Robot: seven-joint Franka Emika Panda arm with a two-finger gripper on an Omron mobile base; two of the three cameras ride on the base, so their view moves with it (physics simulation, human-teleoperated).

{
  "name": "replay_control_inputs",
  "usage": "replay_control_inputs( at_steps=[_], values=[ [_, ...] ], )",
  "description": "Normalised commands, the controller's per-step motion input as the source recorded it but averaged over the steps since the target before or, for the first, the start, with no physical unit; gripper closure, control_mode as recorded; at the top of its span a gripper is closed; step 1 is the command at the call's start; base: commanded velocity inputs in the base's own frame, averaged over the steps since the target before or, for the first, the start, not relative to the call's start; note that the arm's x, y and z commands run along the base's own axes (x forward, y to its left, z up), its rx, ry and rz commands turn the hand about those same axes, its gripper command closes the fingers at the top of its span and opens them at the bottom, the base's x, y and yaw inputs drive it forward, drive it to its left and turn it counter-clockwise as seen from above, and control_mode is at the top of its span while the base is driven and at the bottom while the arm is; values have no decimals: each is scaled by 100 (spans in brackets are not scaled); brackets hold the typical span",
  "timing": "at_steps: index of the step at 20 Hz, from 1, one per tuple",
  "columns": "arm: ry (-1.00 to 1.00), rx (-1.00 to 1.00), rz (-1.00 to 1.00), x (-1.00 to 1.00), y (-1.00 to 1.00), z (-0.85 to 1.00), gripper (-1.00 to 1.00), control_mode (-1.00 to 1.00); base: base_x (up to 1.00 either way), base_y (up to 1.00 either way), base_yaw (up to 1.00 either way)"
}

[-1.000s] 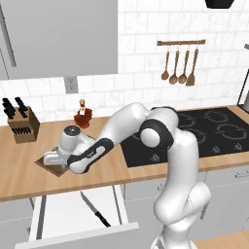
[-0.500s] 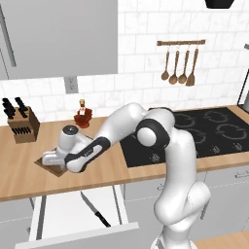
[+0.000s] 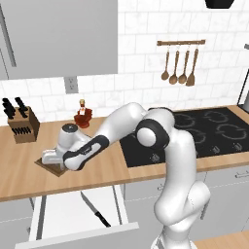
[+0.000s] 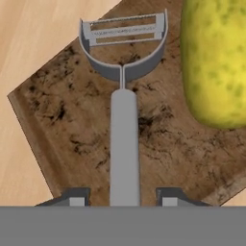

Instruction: Place the appropriate cutting tool for cutting the cucumber skin on the cutting board.

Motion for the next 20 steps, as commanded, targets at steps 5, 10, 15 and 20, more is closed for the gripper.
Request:
replay_control_inputs(
  at_steps=[5, 10, 15, 20],
  values=[
    [0, 0, 0, 0, 0, 0, -100, -100, 0, 0, 0],
    [0, 0, 0, 0, 1, 0, -100, -100, 0, 0, 0],
    [0, -6, 0, -6, 9, 16, -100, -100, 0, 0, 0],
    [2, -17, 0, -1, 10, 57, -100, -100, 0, 0, 0]
  ],
)
